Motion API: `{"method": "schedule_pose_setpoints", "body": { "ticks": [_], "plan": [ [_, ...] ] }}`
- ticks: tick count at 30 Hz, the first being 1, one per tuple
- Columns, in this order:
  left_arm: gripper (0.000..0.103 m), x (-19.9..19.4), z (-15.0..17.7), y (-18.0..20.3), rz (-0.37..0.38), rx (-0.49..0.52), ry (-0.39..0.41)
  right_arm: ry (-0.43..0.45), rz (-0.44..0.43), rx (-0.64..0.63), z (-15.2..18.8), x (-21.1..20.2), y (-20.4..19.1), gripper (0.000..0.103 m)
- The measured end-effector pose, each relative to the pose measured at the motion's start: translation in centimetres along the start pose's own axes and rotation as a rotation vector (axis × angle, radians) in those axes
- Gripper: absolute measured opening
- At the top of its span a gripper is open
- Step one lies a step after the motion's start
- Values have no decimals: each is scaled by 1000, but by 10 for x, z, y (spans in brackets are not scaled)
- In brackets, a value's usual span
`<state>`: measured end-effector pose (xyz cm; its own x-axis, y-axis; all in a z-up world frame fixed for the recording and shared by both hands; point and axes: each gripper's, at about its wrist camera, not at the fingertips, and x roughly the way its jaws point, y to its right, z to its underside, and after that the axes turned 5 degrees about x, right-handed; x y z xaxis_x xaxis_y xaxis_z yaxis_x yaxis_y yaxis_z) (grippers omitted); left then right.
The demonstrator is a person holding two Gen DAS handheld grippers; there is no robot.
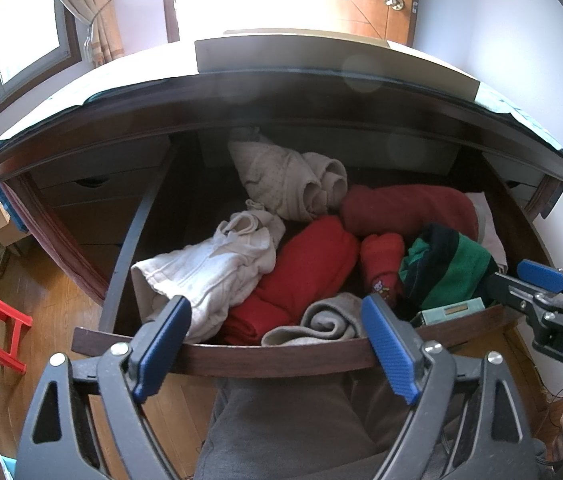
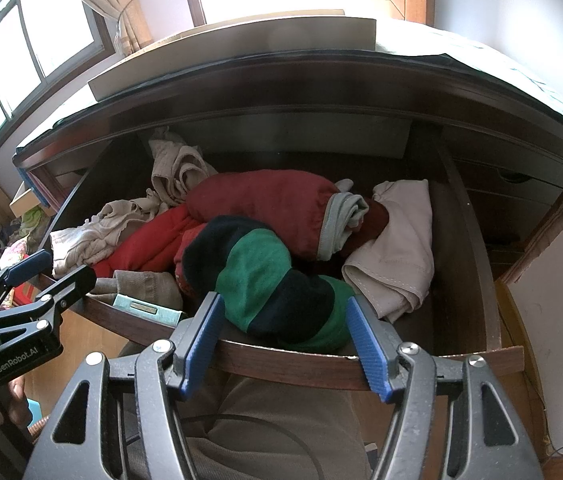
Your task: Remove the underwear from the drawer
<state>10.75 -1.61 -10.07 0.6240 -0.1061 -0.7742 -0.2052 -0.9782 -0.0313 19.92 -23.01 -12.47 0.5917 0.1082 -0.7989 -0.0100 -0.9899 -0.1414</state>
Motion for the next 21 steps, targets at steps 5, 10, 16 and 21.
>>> {"method": "schedule_pose_setpoints", "body": {
  "ticks": [5,10,16,21],
  "plan": [
    [89,0,0,-1,9,-2,4,13,-4,6,1,0,1,66],
    [93,1,0,-1,2,-7,3,19,-6,6,1,0,1,67],
    [99,2,-1,-3,-15,-14,0,19,-6,6,1,0,1,67],
    [101,2,0,-4,-19,-16,0,20,-6,6,1,0,1,67]
  ]
}}
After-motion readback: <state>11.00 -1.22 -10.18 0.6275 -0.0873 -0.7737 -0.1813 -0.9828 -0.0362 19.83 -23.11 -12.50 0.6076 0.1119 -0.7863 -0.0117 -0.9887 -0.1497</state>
